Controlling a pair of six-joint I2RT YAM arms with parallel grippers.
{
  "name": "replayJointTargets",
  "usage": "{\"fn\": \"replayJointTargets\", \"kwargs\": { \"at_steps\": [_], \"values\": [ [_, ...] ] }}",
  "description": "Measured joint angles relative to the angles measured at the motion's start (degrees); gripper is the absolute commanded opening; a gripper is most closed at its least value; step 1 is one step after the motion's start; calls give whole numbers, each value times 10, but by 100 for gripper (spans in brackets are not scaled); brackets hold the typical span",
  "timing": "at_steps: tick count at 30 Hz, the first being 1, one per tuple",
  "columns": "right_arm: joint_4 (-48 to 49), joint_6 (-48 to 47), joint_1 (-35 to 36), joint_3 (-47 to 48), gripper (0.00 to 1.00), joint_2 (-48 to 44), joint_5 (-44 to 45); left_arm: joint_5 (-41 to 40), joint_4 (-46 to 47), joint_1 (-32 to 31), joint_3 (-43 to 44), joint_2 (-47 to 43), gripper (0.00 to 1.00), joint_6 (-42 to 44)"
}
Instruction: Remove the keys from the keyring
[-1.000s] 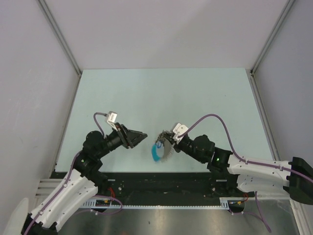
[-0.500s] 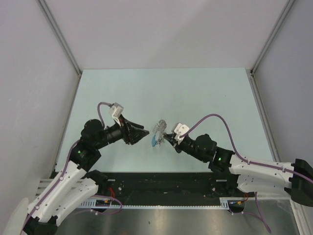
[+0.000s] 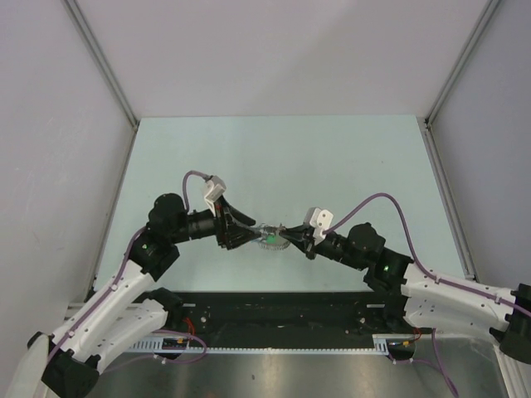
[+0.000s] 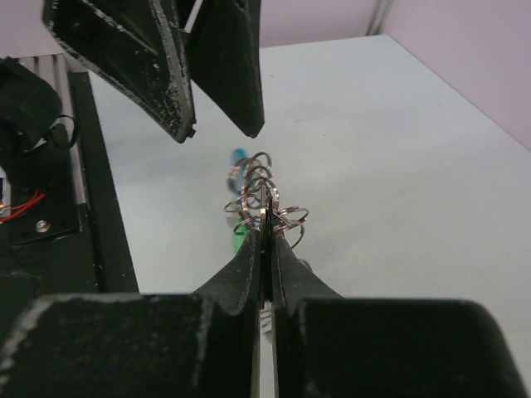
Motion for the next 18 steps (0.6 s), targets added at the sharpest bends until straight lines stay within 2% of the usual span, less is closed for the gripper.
{"fn": "replayJointTargets", "kwargs": {
  "at_steps": [8,18],
  "values": [
    [-49,-13,-48,12,0,-39,-133,33,44,0,-1,-16,59,17],
    [-170,-47,-133,100,0,-7,-353,122,115,0,-1,4,61,47]
  ]
}}
